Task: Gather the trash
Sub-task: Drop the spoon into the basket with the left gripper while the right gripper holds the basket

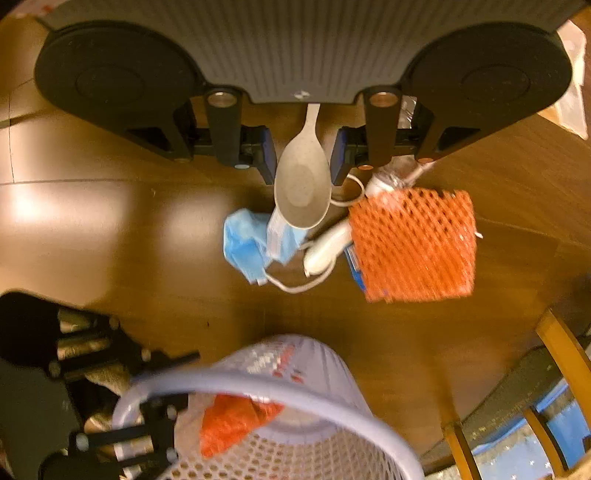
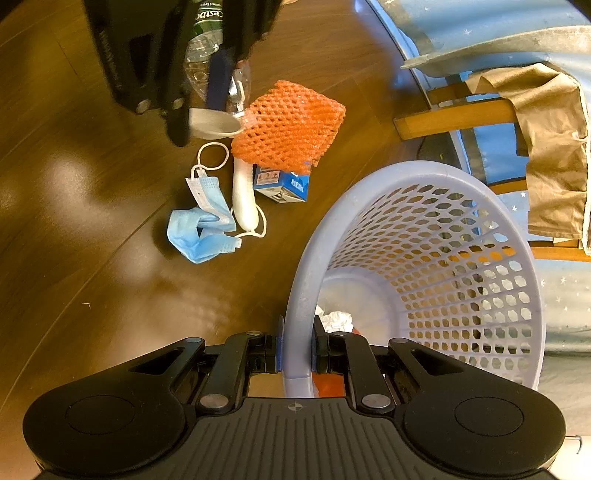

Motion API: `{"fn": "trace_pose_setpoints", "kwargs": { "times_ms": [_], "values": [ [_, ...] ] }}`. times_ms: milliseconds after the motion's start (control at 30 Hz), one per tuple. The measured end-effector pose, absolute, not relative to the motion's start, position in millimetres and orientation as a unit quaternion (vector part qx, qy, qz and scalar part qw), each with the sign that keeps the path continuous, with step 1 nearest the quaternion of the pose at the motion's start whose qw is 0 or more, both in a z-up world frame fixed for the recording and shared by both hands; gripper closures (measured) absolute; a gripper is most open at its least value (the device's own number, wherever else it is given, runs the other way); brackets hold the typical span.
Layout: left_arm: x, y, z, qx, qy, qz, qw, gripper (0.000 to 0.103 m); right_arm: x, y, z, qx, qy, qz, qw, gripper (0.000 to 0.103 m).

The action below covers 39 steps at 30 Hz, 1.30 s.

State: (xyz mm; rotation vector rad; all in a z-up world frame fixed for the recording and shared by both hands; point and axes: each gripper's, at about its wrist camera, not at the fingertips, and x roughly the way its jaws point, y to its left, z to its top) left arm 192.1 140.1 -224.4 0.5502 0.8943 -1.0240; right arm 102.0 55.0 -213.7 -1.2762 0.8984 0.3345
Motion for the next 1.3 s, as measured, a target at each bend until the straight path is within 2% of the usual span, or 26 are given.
{"fn": "trace_pose_setpoints", "kwargs": {
  "times_ms": [867,1300],
  "values": [
    [218.4,108.8,-45.4,0.215,0.331,-0.484,0.781,0.077,100.5,53.9,-211.9,-0.573,0.399,0.148,0.7,0.093],
    [230.4,56.1,-5.3,0.157,0.302,-0.522,0.782,0.077,101.6,54.3,-211.9,-0.57,0.401,0.148,0.702,0.093]
  ]
}}
